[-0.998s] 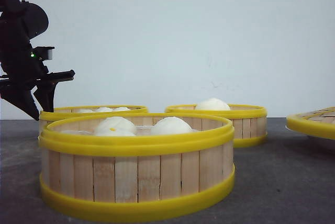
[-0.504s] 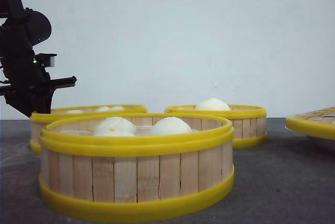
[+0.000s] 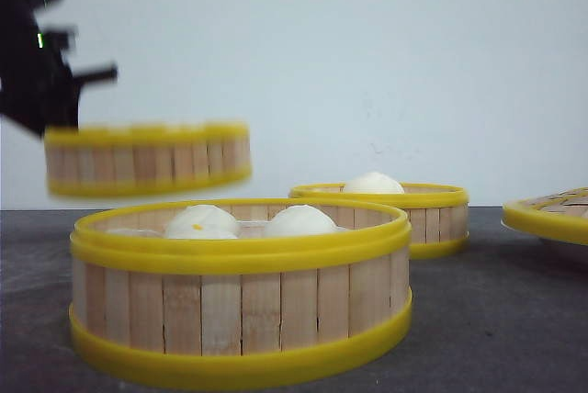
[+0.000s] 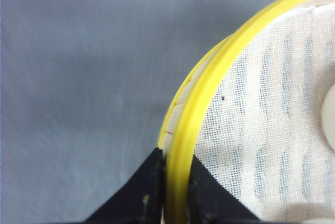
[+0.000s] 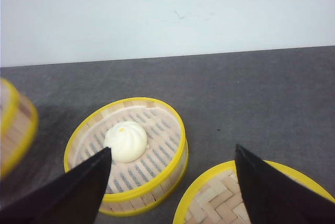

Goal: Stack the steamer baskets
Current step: 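Carry the basket over the nearest basket and lower it on top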

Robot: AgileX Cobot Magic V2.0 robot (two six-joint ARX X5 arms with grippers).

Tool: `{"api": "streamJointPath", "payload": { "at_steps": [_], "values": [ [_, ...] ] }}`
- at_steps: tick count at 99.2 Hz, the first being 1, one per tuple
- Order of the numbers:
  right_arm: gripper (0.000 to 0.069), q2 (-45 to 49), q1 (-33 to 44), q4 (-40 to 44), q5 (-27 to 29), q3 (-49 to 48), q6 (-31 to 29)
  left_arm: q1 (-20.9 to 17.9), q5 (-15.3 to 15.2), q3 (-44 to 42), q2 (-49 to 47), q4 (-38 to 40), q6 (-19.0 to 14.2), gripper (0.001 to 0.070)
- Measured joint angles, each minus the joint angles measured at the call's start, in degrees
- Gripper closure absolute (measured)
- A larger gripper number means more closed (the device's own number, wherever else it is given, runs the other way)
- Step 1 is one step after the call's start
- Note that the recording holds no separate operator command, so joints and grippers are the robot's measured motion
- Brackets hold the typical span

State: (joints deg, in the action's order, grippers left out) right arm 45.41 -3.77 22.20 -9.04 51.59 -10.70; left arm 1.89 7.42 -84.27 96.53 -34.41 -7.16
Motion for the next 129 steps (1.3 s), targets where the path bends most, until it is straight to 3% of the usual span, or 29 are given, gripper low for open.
{"api": "streamJointPath", "payload": {
  "at_steps": [16,40,65,109,129],
  "values": [
    [0.0225,-0.02,0.00,0.28,0.02,0.00,0.00,1.53,5.62,-0.31,-7.87,-7.08,0.90,0.0688],
    [0.0225,-0.72,0.00,1.09,0.02,0.00,0.00,8.66,7.58,1.07,-9.09,-14.16,4.44,0.0688],
    [0.0225,-2.32,0.00,1.11,0.00,-0.02,0.00,17.18,7.91,7.74,-9.09,-12.20,6.16,0.0688],
    [0.0225,-2.69,0.00,1.51,0.02,-0.02,0.00,24.30,0.44,17.77,-9.44,-3.61,6.10,0.0688],
    [0.0225,-2.69,0.00,1.55,0.02,0.00,0.00,25.27,-0.57,18.36,-9.66,-1.99,6.10,0.0688]
  ]
}}
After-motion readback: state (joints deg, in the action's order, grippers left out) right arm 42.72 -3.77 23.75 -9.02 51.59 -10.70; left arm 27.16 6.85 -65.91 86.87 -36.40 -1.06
